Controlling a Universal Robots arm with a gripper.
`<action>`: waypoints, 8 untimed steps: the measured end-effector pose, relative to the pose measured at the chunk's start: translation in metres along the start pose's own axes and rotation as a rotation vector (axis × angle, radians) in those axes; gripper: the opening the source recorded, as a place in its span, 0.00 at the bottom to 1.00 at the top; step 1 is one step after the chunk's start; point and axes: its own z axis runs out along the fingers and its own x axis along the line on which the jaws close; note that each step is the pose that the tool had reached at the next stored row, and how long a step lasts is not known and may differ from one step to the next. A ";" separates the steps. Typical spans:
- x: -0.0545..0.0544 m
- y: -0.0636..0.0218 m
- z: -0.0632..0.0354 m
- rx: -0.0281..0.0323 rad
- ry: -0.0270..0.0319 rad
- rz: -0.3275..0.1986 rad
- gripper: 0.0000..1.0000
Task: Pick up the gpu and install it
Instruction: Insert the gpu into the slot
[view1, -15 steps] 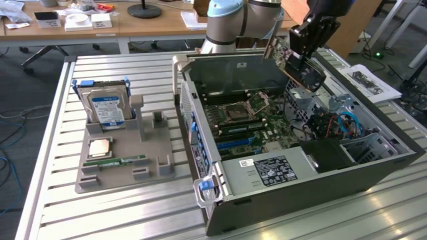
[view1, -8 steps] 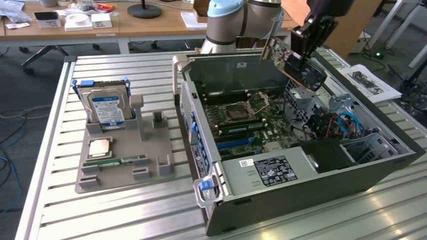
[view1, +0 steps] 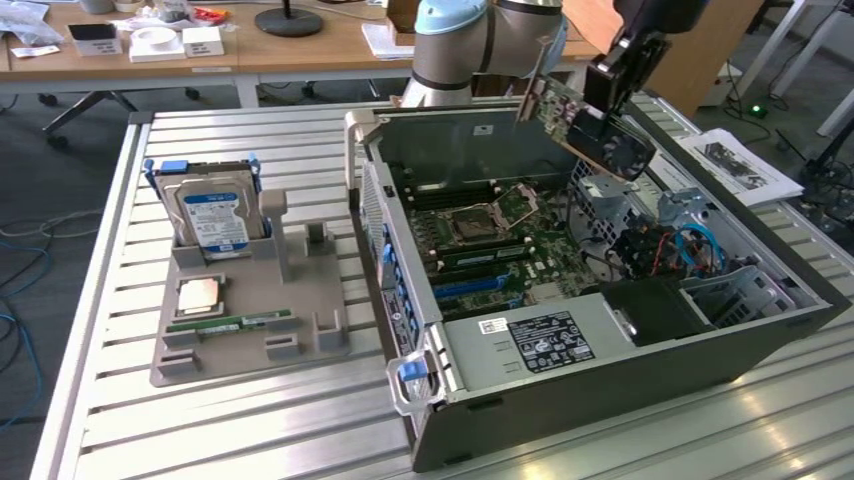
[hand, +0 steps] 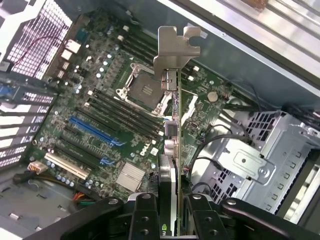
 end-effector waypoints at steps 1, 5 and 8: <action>0.000 0.0000 0.0000 -0.0002 0.0005 -0.012 0.27; 0.000 0.0000 0.0000 -0.0009 0.0027 -0.059 0.27; 0.000 0.0001 0.0000 -0.0014 0.0041 -0.089 0.27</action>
